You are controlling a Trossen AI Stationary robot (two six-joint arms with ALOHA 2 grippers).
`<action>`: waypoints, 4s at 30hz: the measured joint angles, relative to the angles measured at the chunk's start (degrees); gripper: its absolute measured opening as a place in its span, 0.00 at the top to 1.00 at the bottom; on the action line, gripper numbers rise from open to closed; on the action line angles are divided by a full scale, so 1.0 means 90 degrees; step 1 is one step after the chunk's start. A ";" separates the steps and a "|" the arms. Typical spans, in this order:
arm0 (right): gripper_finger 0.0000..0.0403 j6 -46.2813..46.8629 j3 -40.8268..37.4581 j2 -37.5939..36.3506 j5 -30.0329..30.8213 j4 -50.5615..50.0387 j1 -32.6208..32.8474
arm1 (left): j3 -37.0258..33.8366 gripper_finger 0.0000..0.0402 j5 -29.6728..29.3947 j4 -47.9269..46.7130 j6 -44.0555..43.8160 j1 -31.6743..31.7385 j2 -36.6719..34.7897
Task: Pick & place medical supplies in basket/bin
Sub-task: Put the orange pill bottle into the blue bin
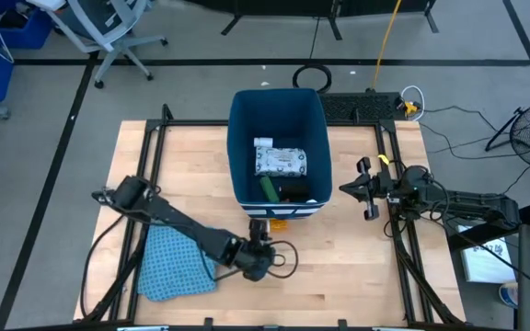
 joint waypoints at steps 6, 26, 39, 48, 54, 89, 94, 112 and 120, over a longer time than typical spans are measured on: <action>1.00 -0.0036 0.0000 0.0071 0.0273 0.0002 0.0000 | 0.0000 0.27 -0.0580 0.0519 0.0712 0.0028 0.0381; 1.00 0.0123 0.0000 0.0146 0.0330 -0.0017 -0.0002 | 0.0000 0.34 -0.0369 0.0875 0.1124 0.0656 0.0453; 1.00 0.0123 0.0000 0.0145 0.0330 -0.0007 -0.0002 | -0.0023 0.38 -0.0161 0.0751 0.1021 0.0905 0.0453; 1.00 0.0125 0.0000 0.0143 0.0330 -0.0007 -0.0002 | -0.0199 0.39 0.0278 0.0805 0.0889 0.1199 0.0467; 1.00 0.0125 0.0000 0.0154 0.0331 -0.0015 -0.0002 | -0.0214 0.39 0.0984 0.0987 0.0954 0.1307 0.0619; 1.00 0.0139 0.0000 0.0160 0.0328 -0.0005 -0.0002 | 0.0527 0.29 -0.0626 -0.0671 0.1410 0.1276 0.0567; 1.00 0.0144 0.0000 0.0160 0.0328 -0.0007 -0.0002 | 0.0527 0.30 -0.0292 -0.0464 0.1504 0.1399 0.0564; 1.00 0.0140 0.0000 0.0231 0.0332 -0.0106 -0.0002 | 0.0547 0.33 0.0047 -0.0150 0.1946 0.1624 0.0960; 1.00 0.0109 0.0000 0.0284 0.0333 -0.0124 -0.0003 | 0.0546 0.33 0.0517 -0.0250 0.1941 0.1617 0.1076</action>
